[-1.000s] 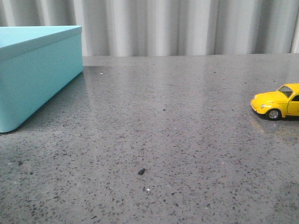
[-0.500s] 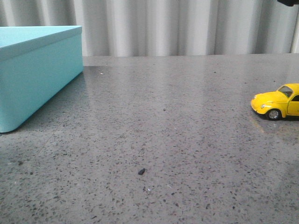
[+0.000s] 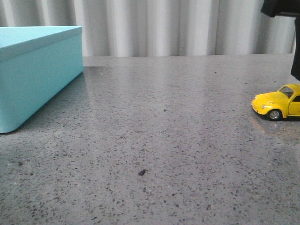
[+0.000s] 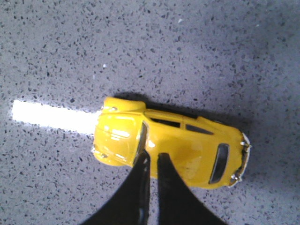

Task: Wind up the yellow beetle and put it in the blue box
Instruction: 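Lower the right gripper onto the roof of the yellow beetle, then press down and drag the beetle backward away from the blue box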

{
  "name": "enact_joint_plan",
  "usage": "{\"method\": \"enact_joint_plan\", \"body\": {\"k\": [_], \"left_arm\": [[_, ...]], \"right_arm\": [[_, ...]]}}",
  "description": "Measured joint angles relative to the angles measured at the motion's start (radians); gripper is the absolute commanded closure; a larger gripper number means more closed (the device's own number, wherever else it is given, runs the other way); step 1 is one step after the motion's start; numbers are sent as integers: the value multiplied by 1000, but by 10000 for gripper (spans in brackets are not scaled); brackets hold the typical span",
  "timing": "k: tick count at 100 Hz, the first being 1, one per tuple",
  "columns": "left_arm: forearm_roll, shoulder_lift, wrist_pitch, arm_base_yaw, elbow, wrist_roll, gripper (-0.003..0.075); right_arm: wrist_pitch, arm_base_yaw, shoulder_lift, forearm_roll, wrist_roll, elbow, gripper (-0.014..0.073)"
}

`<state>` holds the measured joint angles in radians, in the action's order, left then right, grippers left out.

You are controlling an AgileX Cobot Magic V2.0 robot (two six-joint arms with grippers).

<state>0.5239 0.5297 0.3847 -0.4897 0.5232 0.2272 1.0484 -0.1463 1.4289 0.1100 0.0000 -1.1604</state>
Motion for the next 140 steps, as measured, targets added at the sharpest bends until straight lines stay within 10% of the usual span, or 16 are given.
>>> {"method": "enact_joint_plan", "body": {"k": [140], "left_arm": [[-2, 0, -2, -2, 0, 0, 741]], "right_arm": [[13, 0, 73, -8, -5, -24, 635]]}}
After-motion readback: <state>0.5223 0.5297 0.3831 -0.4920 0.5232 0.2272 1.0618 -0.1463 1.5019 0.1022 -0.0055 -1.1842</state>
